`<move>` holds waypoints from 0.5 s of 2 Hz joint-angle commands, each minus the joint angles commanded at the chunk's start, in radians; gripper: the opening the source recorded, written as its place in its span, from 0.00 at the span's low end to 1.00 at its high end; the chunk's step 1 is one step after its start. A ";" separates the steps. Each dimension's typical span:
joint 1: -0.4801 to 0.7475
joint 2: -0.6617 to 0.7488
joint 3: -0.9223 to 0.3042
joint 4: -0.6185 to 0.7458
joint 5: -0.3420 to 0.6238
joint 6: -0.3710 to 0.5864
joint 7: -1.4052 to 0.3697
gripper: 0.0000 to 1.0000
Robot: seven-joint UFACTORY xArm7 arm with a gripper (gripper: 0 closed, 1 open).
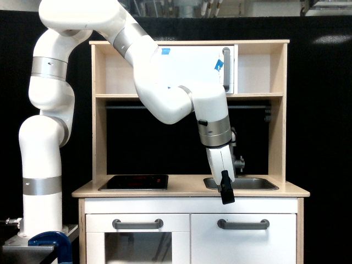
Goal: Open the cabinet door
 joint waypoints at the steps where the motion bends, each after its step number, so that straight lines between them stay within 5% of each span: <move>1: -0.045 0.062 0.022 0.070 0.103 0.048 -0.015 1.00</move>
